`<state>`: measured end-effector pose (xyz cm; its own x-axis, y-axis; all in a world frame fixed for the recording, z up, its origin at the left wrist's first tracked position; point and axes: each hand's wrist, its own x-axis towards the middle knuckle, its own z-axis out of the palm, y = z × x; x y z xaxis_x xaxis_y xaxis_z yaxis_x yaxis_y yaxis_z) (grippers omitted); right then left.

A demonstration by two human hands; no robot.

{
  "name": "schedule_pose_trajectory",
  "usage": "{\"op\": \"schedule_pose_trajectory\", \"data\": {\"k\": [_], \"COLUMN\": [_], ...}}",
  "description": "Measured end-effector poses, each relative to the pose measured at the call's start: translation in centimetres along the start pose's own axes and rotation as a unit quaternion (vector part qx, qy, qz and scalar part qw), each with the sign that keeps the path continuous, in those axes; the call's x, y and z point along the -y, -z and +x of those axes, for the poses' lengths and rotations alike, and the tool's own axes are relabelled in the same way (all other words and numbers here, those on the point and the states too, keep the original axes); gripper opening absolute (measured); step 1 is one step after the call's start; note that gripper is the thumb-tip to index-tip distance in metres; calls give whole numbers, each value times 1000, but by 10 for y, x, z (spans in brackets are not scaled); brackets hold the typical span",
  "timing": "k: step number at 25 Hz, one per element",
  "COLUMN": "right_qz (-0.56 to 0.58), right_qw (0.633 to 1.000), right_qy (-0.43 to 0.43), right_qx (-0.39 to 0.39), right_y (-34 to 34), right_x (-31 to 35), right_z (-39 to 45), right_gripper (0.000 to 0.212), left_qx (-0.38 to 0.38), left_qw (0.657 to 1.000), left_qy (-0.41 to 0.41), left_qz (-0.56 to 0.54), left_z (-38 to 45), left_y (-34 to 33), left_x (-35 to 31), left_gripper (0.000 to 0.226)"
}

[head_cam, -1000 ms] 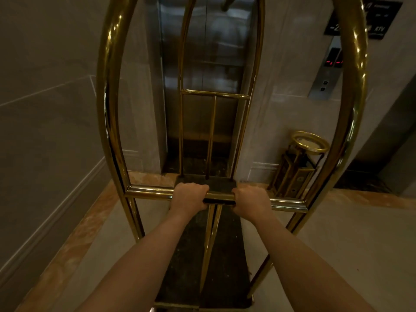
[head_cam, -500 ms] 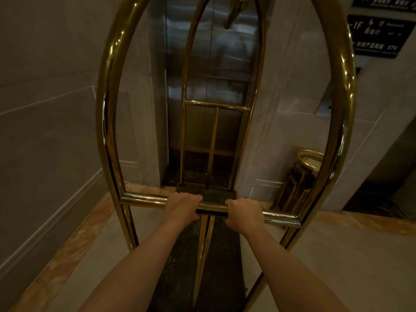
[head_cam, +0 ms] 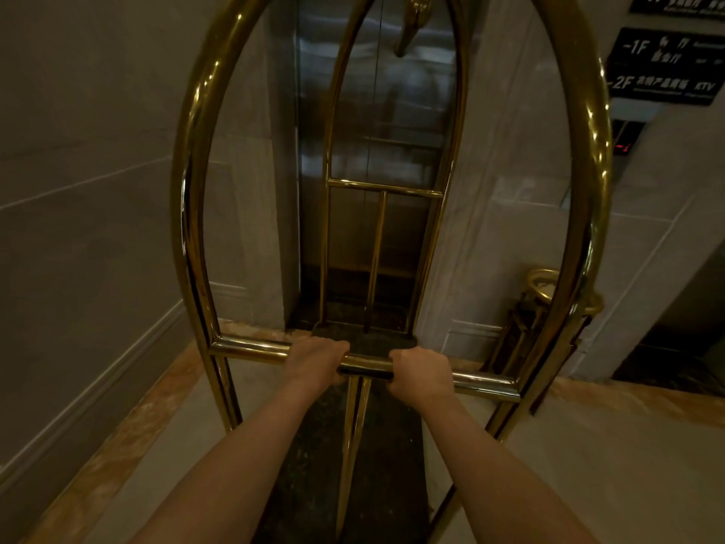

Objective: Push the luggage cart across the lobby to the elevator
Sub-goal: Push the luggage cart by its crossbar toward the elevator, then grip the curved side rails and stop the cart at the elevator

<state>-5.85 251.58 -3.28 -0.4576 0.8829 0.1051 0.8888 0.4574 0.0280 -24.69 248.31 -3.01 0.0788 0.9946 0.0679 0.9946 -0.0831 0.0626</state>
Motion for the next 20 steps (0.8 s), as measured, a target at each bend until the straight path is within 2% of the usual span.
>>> {"op": "schedule_pose_trajectory", "data": {"k": [5,11,16,18,20], "right_qz": [19,14,9,9,1], "right_qw": [998,998,998,998,999], "right_qy": [-17,-37,-36,-31,-22], "right_qx": [51,54,53,46,31], "right_y": [11,9,7,6,3], "right_x": [7,16,13,12,11], "right_z": [-5,-11,-11,-9,-8], "right_gripper": [19,19,20,20,21], "left_qx": [42,54,63,9,-144], "left_qw": [999,998,998,999,983], "left_qy": [8,14,-1,10,33], "left_qz": [4,21,11,-37,-105], "left_z": [-6,-16,-21,-25,-28], "left_y": [10,13,14,25,51], "left_x": [-3,-3,2,5,15], "left_gripper": [27,31,57,59,49]}}
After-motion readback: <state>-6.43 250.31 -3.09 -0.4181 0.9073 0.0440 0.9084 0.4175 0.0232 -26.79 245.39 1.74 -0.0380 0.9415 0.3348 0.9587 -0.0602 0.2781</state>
